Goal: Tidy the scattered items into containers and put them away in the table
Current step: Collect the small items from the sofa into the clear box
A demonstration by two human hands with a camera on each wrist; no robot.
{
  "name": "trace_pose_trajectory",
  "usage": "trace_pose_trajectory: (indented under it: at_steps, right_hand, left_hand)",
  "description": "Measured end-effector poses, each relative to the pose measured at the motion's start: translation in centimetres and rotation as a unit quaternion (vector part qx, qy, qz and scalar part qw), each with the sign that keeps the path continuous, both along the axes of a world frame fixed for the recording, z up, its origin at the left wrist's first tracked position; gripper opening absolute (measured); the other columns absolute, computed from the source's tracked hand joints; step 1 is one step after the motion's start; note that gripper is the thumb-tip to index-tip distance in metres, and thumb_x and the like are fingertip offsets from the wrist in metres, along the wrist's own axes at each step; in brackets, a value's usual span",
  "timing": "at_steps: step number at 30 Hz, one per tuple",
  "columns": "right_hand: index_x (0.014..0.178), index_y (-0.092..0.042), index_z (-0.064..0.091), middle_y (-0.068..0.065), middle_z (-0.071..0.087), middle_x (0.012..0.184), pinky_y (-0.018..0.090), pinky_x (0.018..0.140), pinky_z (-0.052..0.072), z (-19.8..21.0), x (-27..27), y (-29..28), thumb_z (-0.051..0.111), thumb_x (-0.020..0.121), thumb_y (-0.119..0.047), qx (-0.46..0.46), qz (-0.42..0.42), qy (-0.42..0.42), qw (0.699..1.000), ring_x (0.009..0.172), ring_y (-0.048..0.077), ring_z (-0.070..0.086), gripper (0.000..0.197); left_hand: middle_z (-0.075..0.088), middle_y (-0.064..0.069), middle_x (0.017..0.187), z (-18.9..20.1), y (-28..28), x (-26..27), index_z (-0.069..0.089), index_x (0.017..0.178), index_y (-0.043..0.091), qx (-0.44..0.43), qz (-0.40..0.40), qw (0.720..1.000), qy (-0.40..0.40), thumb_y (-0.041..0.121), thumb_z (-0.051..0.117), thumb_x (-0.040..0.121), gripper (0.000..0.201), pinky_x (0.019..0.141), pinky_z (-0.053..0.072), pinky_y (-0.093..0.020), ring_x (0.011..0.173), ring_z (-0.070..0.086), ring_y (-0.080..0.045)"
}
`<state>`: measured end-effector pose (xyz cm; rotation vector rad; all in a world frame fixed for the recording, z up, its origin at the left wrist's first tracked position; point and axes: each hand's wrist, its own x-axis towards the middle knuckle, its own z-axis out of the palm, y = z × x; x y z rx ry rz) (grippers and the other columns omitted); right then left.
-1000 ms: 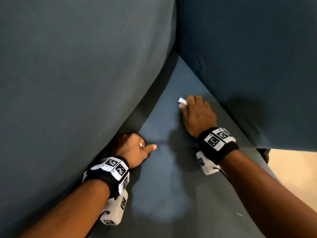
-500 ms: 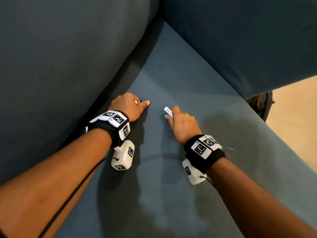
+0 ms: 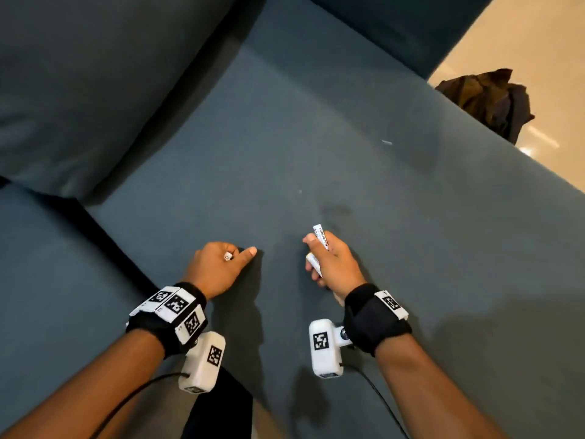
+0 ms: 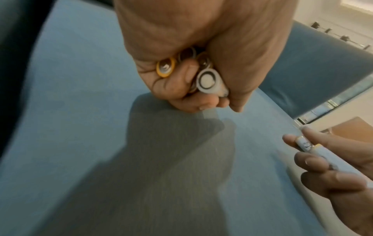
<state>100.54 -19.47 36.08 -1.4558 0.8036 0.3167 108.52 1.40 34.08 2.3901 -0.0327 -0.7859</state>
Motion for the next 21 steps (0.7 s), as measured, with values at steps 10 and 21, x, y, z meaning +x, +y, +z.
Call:
trace_pose_trajectory:
  at_steps: [10, 21]
  right_hand:
    - [0.102, -0.024, 0.066, 0.003, 0.068, 0.084, 0.016, 0.040, 0.030, 2.8, -18.0, 2.0, 0.040, 0.095, -0.056, 0.250, -0.018, 0.028, 0.968, 0.060, 0.013, 0.058, 0.042]
    - [0.088, -0.009, 0.065, 0.012, 0.067, 0.079, 0.015, 0.042, 0.047, 0.5, -25.7, 13.4, 0.057, 0.093, -0.023, 0.264, -0.002, 0.082, 0.961, 0.056, 0.015, 0.063, 0.017]
  left_hand:
    - [0.030, -0.003, 0.042, 0.3, 1.6, -27.3, 0.044, 0.059, 0.004, -0.201, 0.328, 0.914, 0.126, 0.025, 0.062, 0.092, 0.044, 0.032, 0.022, -0.013, 0.028, 0.025, -0.010]
    - [0.039, -0.002, 0.042, 2.0, 10.0, -41.3, 0.049, 0.060, 0.009, -0.201, 0.487, 0.848, 0.061, 0.034, 0.060, 0.093, 0.042, 0.037, 0.028, -0.016, 0.033, 0.036, -0.016]
